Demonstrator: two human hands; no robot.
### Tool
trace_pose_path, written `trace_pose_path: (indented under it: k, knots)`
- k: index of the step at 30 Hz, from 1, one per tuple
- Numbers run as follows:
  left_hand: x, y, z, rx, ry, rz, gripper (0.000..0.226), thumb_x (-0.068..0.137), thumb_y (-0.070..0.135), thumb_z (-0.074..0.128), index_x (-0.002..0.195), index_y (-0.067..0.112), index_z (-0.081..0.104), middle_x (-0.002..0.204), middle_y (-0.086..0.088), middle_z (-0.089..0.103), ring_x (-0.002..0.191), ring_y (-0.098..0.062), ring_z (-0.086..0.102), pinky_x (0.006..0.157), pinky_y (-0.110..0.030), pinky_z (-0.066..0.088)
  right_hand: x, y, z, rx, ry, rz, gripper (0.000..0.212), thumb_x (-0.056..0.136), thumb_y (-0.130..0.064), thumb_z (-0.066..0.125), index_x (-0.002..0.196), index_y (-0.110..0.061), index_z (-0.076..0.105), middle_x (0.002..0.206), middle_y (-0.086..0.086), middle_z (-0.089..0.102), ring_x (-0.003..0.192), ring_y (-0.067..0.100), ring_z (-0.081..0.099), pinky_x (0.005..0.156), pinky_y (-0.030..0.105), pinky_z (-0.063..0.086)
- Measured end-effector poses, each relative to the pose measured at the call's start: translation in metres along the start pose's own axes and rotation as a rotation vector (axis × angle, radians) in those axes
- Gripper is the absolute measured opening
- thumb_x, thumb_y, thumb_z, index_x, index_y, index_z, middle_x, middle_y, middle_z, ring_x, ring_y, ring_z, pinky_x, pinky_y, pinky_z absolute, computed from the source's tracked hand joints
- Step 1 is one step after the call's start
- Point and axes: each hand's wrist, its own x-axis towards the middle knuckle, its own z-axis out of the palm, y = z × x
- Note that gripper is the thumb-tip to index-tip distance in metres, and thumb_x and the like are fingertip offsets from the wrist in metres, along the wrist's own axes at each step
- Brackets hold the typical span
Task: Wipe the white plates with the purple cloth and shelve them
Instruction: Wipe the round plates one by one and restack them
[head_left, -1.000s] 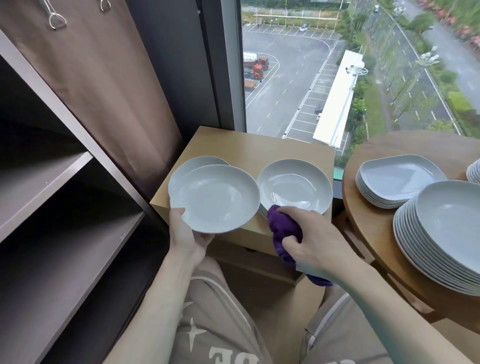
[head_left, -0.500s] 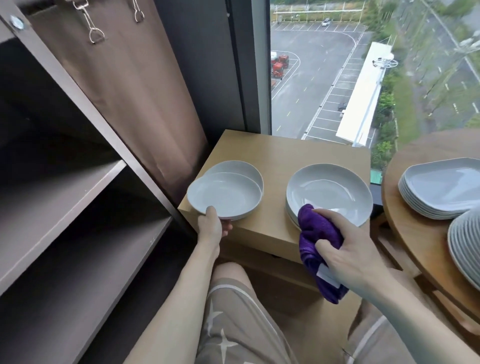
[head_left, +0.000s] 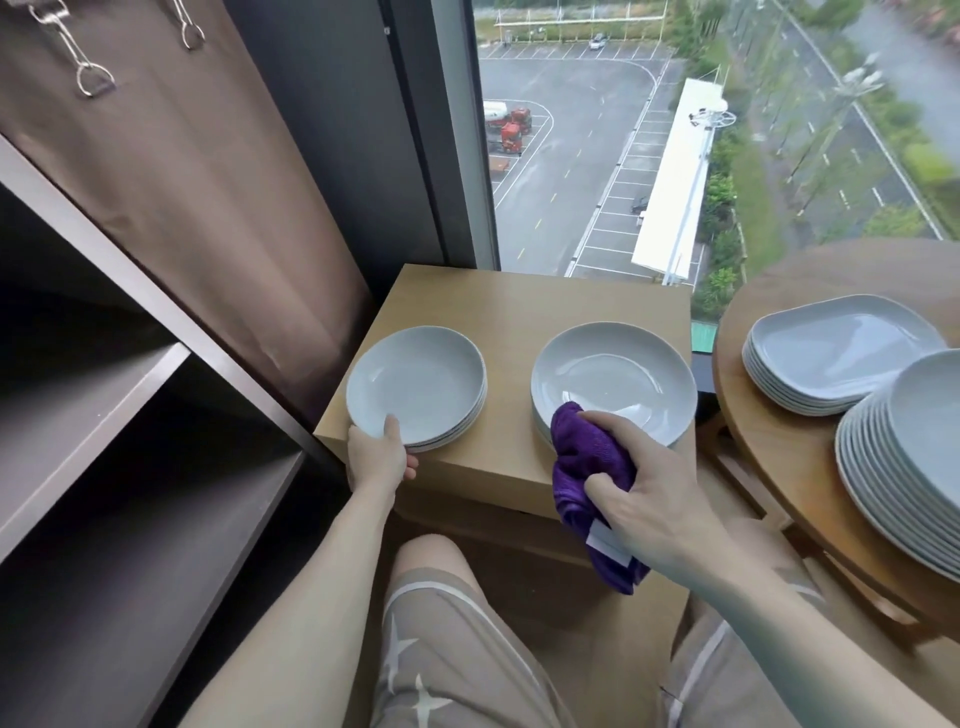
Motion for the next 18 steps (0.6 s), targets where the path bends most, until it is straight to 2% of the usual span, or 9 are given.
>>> trace_pose_path:
  k: [3, 4, 6, 7, 9, 11, 13, 16, 18]
  knots:
    - [-0.002, 0.001, 0.004, 0.038, 0.025, -0.021, 0.053, 0.104, 0.051, 0.049, 0.135, 0.009, 0.045, 0.082, -0.014, 0.073, 0.053, -0.022, 0.064, 0.054, -0.03, 0.051, -0.004, 0.005, -0.006, 0.0, 0.012, 0.024, 0.054, 0.085, -0.007, 0.061, 0.122, -0.047, 0.058, 0.108, -0.032, 0.063, 0.106, -0.009, 0.055, 0.083, 0.007, 0.041]
    - [-0.004, 0.002, 0.006, 0.029, 0.04, -0.043, 0.06, 0.102, 0.056, 0.046, 0.137, 0.008, 0.043, 0.087, -0.014, 0.074, 0.059, -0.024, 0.067, 0.058, -0.031, 0.053, -0.005, 0.006, -0.008, 0.0, 0.021, 0.031, 0.056, 0.085, -0.007, 0.06, 0.12, -0.05, 0.057, 0.105, -0.033, 0.064, 0.105, -0.009, 0.056, 0.081, 0.006, 0.04]
    - [-0.014, 0.001, 0.012, -0.027, 0.09, -0.116, 0.067, 0.099, 0.061, 0.043, 0.139, 0.007, 0.039, 0.106, -0.011, 0.068, 0.086, -0.032, 0.068, 0.076, -0.039, 0.054, -0.006, 0.009, -0.013, -0.003, 0.038, 0.043, 0.057, 0.085, -0.006, 0.06, 0.115, -0.054, 0.056, 0.102, -0.035, 0.064, 0.102, -0.007, 0.058, 0.077, 0.002, 0.039]
    - [-0.022, 0.002, 0.014, -0.067, 0.12, -0.139, 0.06, 0.1, 0.055, 0.044, 0.136, 0.006, 0.04, 0.108, -0.008, 0.061, 0.095, -0.033, 0.062, 0.081, -0.04, 0.05, -0.007, 0.01, -0.016, -0.001, 0.044, 0.048, 0.057, 0.085, -0.006, 0.06, 0.114, -0.055, 0.056, 0.101, -0.036, 0.064, 0.101, -0.006, 0.059, 0.076, 0.002, 0.039]
    - [-0.044, 0.002, 0.021, -0.137, 0.146, -0.141, 0.032, 0.1, 0.035, 0.049, 0.117, 0.008, 0.047, 0.098, -0.003, 0.056, 0.091, -0.029, 0.054, 0.079, -0.038, 0.042, -0.007, 0.012, -0.021, 0.012, 0.054, 0.056, 0.058, 0.085, -0.005, 0.059, 0.11, -0.057, 0.055, 0.101, -0.036, 0.063, 0.099, -0.006, 0.059, 0.074, 0.002, 0.04]
    - [-0.067, -0.003, 0.036, -0.173, 0.029, -0.089, 0.012, 0.095, 0.024, 0.049, 0.094, 0.012, 0.052, 0.085, -0.001, 0.057, 0.082, -0.027, 0.054, 0.073, -0.036, 0.041, -0.006, 0.014, -0.025, 0.024, 0.066, 0.07, 0.057, 0.085, -0.004, 0.059, 0.108, -0.057, 0.056, 0.098, -0.03, 0.066, 0.097, -0.006, 0.059, 0.073, 0.002, 0.04]
    - [-0.09, -0.003, 0.054, -0.146, -0.202, -0.03, 0.017, 0.094, 0.021, 0.049, 0.079, 0.013, 0.051, 0.071, -0.003, 0.052, 0.07, -0.025, 0.05, 0.064, -0.034, 0.039, -0.005, 0.017, -0.029, 0.016, 0.074, 0.086, 0.054, 0.085, -0.006, 0.059, 0.109, -0.054, 0.056, 0.098, -0.026, 0.067, 0.094, -0.006, 0.059, 0.071, 0.004, 0.04]
    - [-0.122, 0.013, 0.081, -0.069, -0.475, 0.043, 0.031, 0.101, 0.033, 0.053, 0.079, 0.012, 0.057, 0.061, -0.002, 0.052, 0.056, -0.019, 0.05, 0.053, -0.029, 0.04, -0.005, 0.022, -0.035, 0.01, 0.09, 0.11, 0.052, 0.085, -0.008, 0.06, 0.118, -0.05, 0.058, 0.103, -0.022, 0.067, 0.094, -0.002, 0.06, 0.076, 0.013, 0.042]
    - [-0.136, 0.027, 0.096, -0.012, -0.532, 0.081, 0.04, 0.102, 0.043, 0.054, 0.08, 0.011, 0.062, 0.062, -0.002, 0.057, 0.052, -0.016, 0.054, 0.051, -0.026, 0.044, -0.007, 0.024, -0.038, 0.013, 0.1, 0.119, 0.052, 0.086, -0.008, 0.06, 0.121, -0.047, 0.058, 0.104, -0.021, 0.068, 0.094, 0.0, 0.061, 0.077, 0.015, 0.043]
